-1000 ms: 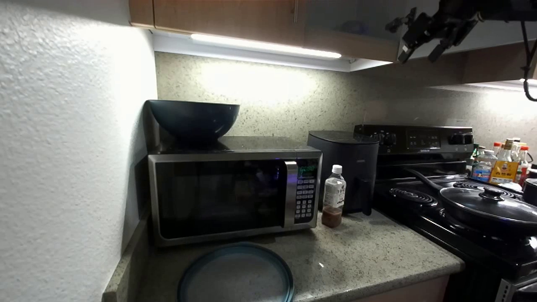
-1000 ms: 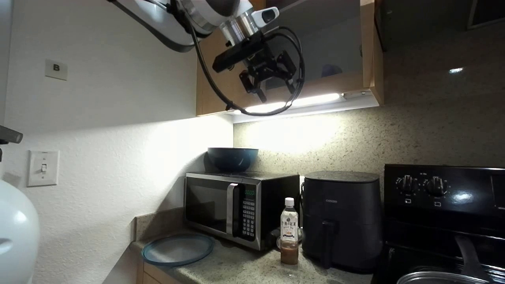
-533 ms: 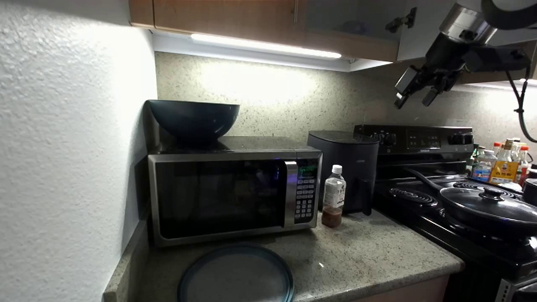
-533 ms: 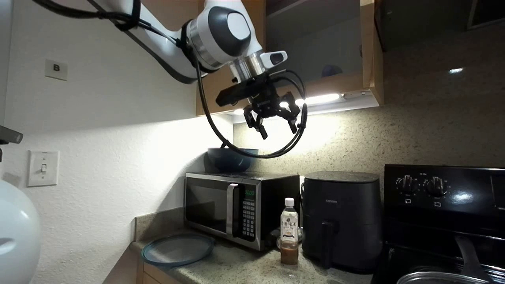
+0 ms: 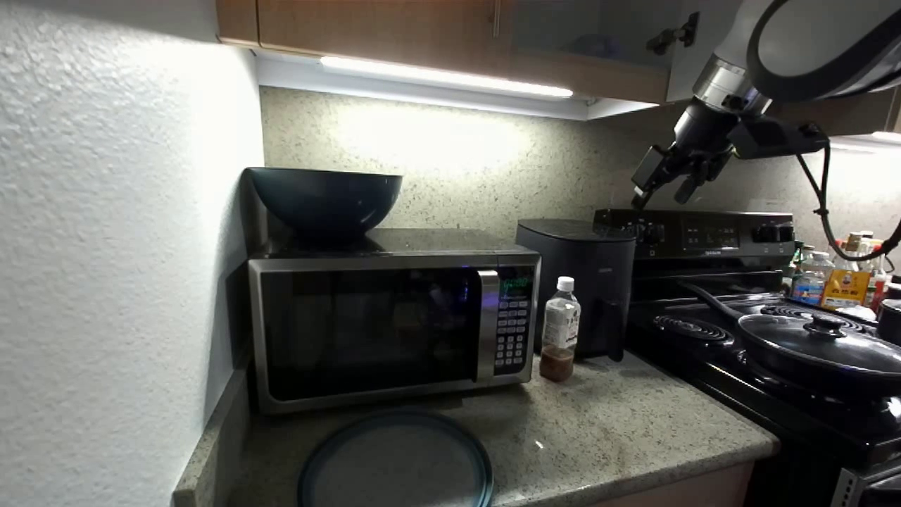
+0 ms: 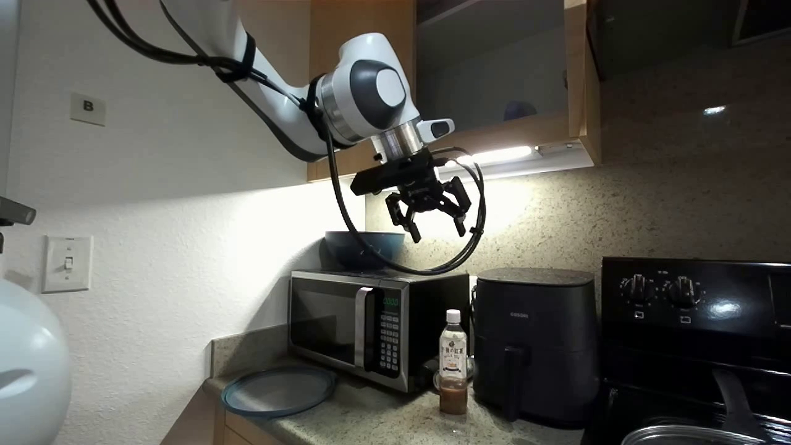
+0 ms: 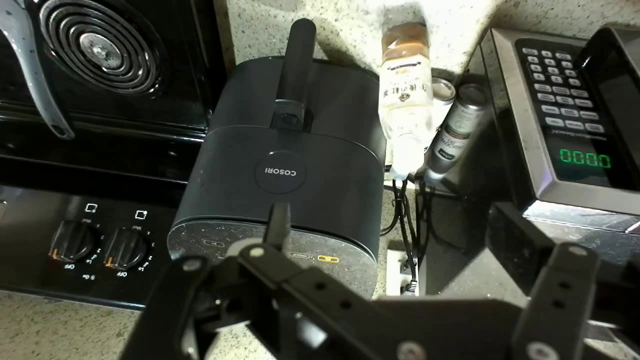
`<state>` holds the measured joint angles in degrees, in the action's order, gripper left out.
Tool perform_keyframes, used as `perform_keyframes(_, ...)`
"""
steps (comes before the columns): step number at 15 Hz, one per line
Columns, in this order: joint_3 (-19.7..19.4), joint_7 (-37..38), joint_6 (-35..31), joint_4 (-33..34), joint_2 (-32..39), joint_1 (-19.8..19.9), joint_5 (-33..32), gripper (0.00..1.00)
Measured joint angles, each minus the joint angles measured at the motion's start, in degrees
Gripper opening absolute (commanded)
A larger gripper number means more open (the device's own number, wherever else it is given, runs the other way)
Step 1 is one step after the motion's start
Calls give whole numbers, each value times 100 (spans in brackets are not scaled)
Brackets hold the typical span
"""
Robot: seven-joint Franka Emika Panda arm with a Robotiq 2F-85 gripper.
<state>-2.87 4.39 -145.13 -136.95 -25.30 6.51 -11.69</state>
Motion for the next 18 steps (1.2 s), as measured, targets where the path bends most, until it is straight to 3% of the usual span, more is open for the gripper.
perform_keyframes(8,4,-1,-10,55,185,-47,9,100)
perform_keyframes(18,-7,-80,-103,840,1765,-276,254,100)
